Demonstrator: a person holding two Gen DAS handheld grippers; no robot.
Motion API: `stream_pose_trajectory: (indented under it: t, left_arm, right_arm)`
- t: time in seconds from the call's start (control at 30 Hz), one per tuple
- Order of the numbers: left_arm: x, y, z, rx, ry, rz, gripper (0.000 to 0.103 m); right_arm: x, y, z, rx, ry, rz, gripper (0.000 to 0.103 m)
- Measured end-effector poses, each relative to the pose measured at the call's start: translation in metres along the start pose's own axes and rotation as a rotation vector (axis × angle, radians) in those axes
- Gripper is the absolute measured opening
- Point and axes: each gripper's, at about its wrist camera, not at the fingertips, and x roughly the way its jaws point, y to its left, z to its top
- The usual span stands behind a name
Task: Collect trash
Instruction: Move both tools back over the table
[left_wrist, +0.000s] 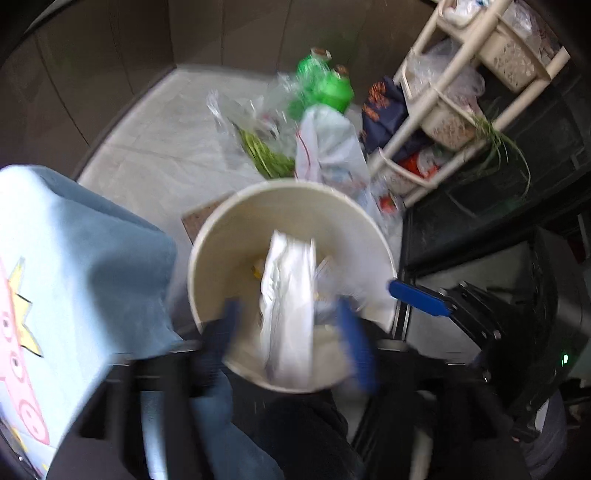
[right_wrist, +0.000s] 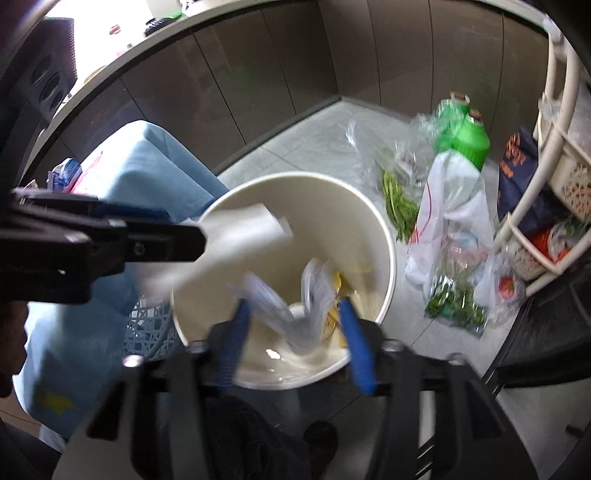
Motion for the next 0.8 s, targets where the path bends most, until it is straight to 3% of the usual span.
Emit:
stream_pose_trajectory:
  t: [0.1, 0.13, 0.2, 0.53, 0.8]
  left_arm:
    - [-0.009, 0.002, 0.004, -0.018, -0.044, -0.005, 0.082]
    - [-0.012, 0.003, 0.006, -0.026, -0.059, -0.002, 0.091]
    - [-0.018, 0.004, 0.007, -0.035, -0.088, 0.007, 0.094]
    - [-0.027, -0.002, 0.004, -0.028, -0.087, 0.006, 0.094]
    - [-0.068, -0.006, -0.005, -0.04, -0.167, 0.006, 0.094]
  right_arm:
    - [-0.006, -0.002, 0.001, -0.021, -0.031, -0.01, 0.083]
    - [-0.008, -0.002, 0.001, -0.023, -0.036, -0.012, 0.091]
    - [-0.012, -0.004, 0.001, -0.024, -0.047, -0.016, 0.1]
    - [-0.021, 0.002, 0.004, -0.022, -0.061, -0.022, 0.099]
    - [-0.044, 0.018, 0.009, -0.043, -0.094, -0.006, 0.099]
